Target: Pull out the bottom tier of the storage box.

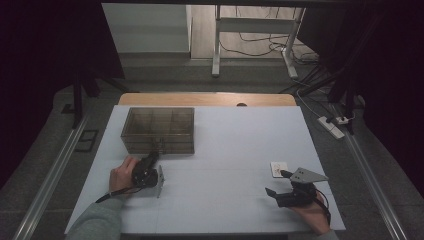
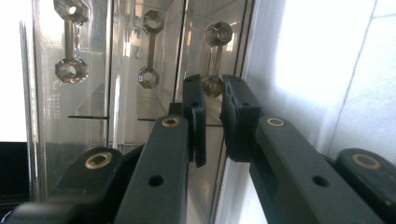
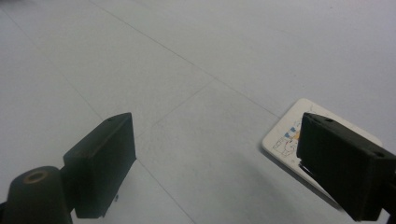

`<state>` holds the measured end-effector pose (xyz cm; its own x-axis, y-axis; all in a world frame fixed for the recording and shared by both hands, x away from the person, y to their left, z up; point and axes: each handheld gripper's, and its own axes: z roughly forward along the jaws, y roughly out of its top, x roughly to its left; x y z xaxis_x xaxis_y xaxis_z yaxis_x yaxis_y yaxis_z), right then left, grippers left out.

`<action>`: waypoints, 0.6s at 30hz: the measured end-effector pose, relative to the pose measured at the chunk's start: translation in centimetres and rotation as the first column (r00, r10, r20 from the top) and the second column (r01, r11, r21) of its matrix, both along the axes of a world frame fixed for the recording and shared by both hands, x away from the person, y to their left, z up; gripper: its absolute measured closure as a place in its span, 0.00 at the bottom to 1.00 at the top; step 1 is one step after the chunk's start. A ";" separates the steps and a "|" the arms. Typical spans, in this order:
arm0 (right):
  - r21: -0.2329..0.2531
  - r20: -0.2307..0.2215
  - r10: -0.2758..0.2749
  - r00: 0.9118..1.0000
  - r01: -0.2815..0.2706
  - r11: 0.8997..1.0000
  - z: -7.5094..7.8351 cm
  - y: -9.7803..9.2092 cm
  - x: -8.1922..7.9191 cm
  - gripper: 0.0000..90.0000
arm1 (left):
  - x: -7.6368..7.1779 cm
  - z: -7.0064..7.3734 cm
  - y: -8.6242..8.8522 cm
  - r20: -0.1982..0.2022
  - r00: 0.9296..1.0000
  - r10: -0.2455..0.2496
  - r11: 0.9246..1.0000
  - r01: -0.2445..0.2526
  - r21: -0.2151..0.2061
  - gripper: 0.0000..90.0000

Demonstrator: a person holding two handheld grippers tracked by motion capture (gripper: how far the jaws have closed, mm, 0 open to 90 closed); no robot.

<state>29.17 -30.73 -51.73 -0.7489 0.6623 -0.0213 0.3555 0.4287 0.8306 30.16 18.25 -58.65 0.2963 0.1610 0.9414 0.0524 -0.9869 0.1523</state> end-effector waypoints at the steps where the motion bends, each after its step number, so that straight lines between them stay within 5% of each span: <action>1: 0.000 -0.001 0.000 1.000 0.000 1.000 0.0 0.0 0.0 0.13 | 0.0 0.0 0.0 -0.001 1.000 0.000 1.000 0.000 0.000 0.89; 16: -0.002 -0.001 -0.001 1.000 0.001 1.000 0.0 0.0 0.0 0.13 | -0.2 0.0 0.0 -0.004 1.000 -0.010 1.000 0.010 -0.001 0.89; 18: -0.002 0.000 -0.001 1.000 0.001 1.000 0.0 0.0 0.0 0.13 | -0.4 0.2 0.0 0.010 1.000 -0.016 1.000 0.016 -0.017 0.99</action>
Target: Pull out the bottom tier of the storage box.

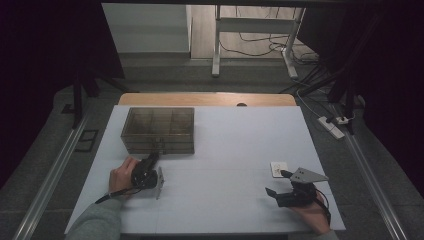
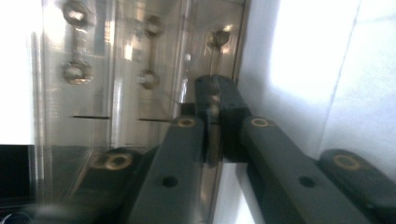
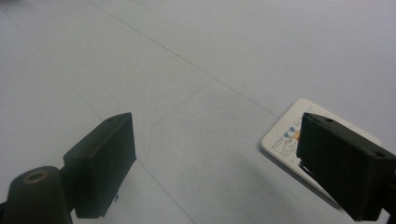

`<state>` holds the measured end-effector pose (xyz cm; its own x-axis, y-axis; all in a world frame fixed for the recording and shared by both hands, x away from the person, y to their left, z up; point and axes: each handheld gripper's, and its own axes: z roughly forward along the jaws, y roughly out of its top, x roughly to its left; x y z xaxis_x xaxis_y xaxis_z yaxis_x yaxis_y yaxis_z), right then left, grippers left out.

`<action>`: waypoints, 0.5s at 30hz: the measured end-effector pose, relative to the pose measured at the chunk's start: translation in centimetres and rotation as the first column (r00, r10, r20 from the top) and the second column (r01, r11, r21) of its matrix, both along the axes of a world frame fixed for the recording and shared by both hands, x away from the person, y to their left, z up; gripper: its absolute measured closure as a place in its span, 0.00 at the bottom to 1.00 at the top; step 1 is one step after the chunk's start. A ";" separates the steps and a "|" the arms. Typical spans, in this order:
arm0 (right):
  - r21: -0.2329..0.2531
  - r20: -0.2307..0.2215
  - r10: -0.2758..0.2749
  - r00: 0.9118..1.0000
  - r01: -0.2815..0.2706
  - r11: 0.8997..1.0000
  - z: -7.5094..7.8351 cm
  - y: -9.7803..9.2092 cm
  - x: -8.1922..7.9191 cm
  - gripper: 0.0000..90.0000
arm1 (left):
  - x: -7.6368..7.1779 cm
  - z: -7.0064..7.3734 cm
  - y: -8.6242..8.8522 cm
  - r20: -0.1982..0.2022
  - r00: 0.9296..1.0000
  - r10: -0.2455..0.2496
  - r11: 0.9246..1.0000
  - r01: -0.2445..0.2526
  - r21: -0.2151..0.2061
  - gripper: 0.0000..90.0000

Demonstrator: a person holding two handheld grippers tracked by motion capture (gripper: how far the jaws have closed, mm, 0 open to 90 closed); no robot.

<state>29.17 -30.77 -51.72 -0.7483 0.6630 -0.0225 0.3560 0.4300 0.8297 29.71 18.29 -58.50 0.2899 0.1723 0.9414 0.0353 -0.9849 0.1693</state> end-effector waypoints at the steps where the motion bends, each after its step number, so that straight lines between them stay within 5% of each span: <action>1: 0.000 0.000 0.000 1.000 0.000 1.000 0.0 0.0 0.0 0.13 | 0.0 0.1 0.0 0.006 1.000 0.002 1.000 -0.002 -0.007 0.99; 15: 0.002 0.003 -0.002 1.000 0.002 1.000 0.0 0.1 0.0 0.13 | 0.4 -0.5 0.0 -0.032 0.999 0.017 1.000 -0.016 0.024 0.90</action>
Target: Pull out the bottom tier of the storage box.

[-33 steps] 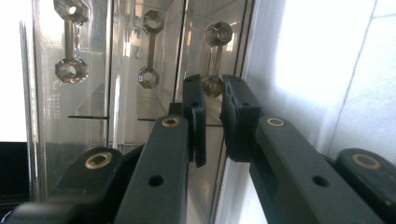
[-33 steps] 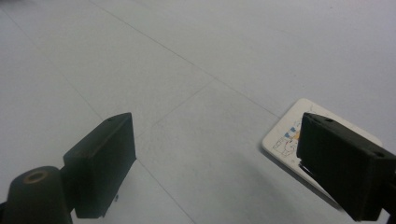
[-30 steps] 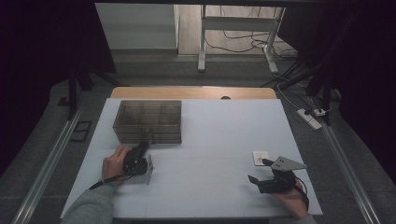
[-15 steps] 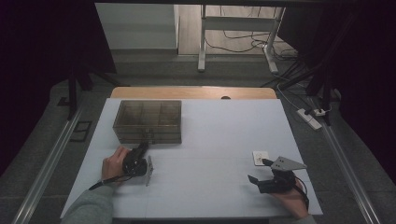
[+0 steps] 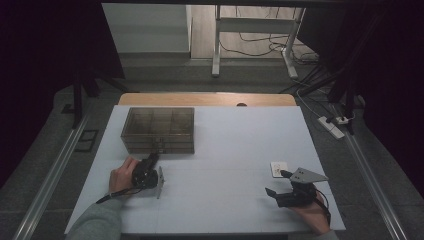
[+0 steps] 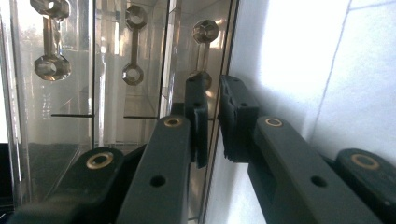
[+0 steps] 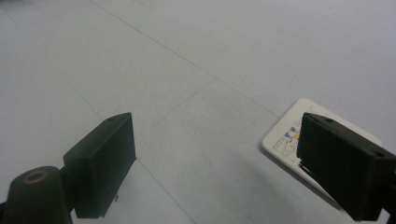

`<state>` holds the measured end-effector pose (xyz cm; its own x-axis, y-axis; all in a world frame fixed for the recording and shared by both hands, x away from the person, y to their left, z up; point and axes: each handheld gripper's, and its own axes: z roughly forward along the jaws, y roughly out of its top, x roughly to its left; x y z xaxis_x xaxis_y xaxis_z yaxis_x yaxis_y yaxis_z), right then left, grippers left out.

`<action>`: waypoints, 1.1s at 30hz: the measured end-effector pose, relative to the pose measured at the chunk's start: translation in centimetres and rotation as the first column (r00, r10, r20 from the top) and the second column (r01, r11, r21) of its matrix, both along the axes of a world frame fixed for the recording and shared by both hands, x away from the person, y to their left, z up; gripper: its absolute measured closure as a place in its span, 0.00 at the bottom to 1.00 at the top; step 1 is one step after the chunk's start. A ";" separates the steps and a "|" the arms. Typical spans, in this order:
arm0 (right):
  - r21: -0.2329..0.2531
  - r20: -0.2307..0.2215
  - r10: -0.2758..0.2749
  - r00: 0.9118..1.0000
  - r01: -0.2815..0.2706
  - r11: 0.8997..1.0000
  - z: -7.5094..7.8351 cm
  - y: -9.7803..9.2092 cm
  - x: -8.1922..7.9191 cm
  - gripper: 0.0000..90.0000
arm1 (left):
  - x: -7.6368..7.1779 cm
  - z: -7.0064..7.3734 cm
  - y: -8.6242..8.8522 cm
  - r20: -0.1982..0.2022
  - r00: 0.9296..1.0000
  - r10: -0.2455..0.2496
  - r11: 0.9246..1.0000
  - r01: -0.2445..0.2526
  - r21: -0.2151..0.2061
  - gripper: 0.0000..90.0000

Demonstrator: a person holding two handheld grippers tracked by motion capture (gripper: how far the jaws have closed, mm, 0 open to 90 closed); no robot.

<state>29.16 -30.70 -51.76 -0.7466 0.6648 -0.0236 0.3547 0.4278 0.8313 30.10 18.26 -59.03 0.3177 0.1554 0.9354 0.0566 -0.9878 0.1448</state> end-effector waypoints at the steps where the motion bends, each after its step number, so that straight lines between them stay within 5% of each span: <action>1: -0.002 -0.003 0.002 1.000 -0.002 1.000 0.0 0.0 0.0 0.13 | 0.0 0.0 0.0 0.000 1.000 0.000 1.000 0.000 0.000 0.90; 7: 0.001 -0.001 0.000 1.000 0.000 1.000 0.0 0.0 0.0 0.13 | 0.0 0.1 0.0 0.006 1.000 0.003 1.000 -0.002 -0.012 0.88; 11: -0.001 -0.002 0.001 1.000 -0.001 1.000 0.0 0.0 0.0 0.13 | 0.2 0.3 0.2 0.004 1.000 0.023 0.998 -0.023 -0.054 0.79; 33: 0.001 -0.001 0.003 1.000 -0.003 1.000 0.0 0.0 0.0 0.13 | 0.8 0.1 -0.9 0.018 0.999 0.031 0.999 -0.031 -0.016 0.85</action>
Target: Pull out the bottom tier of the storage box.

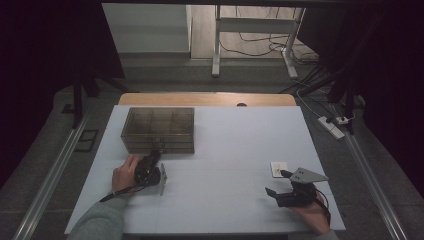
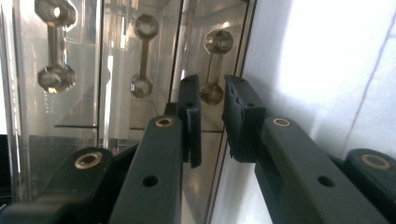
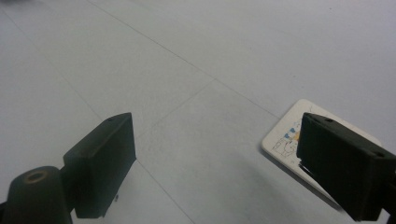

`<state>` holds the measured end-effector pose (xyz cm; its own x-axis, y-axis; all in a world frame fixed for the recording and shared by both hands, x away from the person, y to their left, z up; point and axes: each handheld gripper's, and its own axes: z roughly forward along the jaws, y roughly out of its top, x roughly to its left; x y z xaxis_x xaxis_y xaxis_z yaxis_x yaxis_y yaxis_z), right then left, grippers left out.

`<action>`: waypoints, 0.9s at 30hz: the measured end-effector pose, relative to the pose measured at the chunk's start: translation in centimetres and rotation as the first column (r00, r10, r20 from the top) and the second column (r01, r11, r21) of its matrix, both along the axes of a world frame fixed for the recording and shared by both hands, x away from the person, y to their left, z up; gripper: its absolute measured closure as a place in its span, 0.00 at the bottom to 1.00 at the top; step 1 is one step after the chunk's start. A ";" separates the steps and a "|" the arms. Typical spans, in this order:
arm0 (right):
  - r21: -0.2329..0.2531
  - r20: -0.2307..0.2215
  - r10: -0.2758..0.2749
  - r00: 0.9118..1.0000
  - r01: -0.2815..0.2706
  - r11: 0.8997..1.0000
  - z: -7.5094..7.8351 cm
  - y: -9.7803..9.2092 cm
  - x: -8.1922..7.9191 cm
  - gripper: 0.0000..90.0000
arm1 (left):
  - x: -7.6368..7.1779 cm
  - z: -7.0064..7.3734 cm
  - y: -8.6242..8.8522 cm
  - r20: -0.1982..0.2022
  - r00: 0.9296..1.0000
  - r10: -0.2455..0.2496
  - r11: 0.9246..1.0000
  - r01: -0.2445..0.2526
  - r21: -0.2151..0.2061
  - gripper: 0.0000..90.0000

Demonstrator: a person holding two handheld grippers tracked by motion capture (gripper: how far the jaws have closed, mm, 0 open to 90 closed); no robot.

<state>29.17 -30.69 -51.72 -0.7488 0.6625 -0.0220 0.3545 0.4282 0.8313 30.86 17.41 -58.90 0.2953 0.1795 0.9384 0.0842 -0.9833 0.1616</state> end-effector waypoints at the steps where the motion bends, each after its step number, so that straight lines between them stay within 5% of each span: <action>1: 0.000 0.000 0.000 1.000 0.000 1.000 0.0 0.0 0.0 0.13 | 0.0 0.0 -0.1 0.006 1.000 -0.001 1.000 0.001 0.010 0.86; 11: 0.000 0.000 -0.001 1.000 0.001 1.000 0.0 0.0 0.0 0.13 | -0.2 -0.1 -0.2 0.021 1.000 -0.003 0.999 0.002 0.046 0.89; 27: -0.003 -0.001 -0.003 1.000 0.003 1.000 0.0 0.0 0.0 0.13 | -0.2 -0.2 -0.1 0.018 0.999 0.026 0.999 -0.027 0.043 0.87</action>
